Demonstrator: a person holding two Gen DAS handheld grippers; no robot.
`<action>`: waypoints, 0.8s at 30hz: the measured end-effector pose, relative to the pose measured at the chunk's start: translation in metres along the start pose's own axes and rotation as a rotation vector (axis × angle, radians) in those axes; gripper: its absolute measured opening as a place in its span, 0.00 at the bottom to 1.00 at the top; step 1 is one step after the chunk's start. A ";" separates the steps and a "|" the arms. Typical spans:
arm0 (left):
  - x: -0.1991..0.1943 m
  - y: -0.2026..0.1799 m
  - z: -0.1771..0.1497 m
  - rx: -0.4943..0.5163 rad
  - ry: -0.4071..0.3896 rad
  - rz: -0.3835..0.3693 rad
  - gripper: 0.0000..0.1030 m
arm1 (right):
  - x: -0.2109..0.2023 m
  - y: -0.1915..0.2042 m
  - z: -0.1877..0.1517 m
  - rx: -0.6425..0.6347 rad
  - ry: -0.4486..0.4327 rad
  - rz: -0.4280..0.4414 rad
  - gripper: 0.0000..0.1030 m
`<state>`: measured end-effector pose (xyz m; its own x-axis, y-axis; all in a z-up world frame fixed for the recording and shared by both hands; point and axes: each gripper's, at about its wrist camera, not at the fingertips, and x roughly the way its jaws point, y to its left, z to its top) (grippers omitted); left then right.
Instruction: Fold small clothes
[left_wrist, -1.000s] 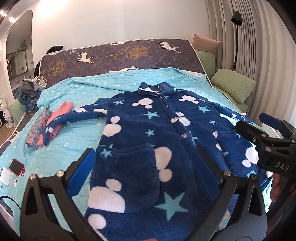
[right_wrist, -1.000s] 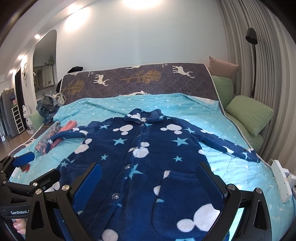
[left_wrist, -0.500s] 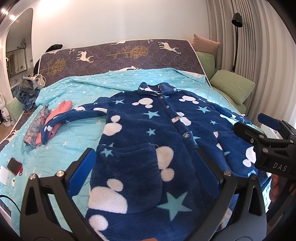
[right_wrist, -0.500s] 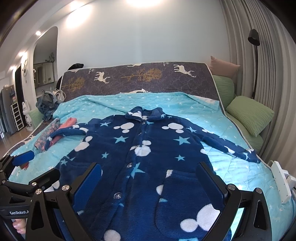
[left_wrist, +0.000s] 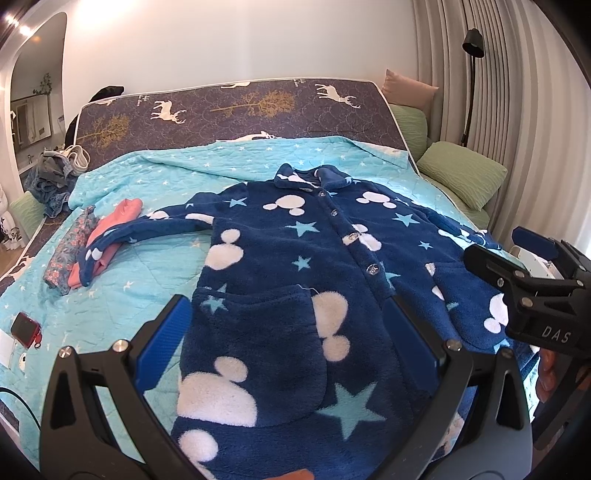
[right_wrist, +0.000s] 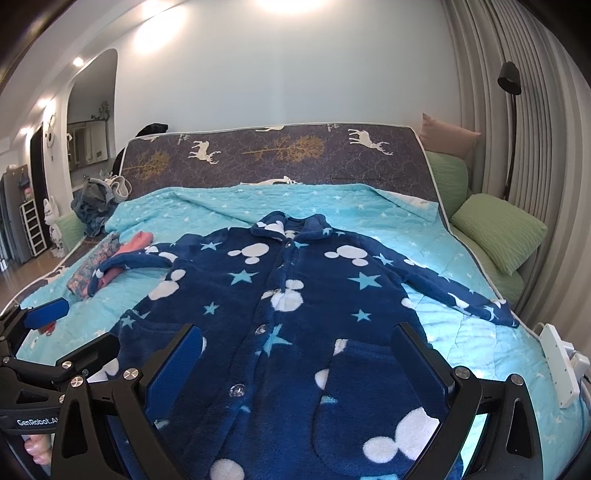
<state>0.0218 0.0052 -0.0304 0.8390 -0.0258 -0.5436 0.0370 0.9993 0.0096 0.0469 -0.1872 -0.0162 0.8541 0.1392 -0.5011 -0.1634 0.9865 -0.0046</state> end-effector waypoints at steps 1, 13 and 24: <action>0.000 0.000 0.000 -0.001 0.000 -0.001 1.00 | 0.000 0.000 0.000 -0.001 0.001 0.001 1.00; 0.017 0.046 0.001 -0.137 0.028 0.004 1.00 | 0.003 0.007 0.001 -0.015 0.008 0.006 1.00; 0.069 0.175 0.024 -0.426 0.083 0.033 1.00 | 0.019 0.014 0.019 -0.040 0.006 0.087 0.97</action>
<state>0.0992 0.1779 -0.0461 0.7889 -0.0090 -0.6145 -0.2310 0.9222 -0.3101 0.0700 -0.1688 -0.0097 0.8328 0.2238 -0.5063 -0.2568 0.9665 0.0049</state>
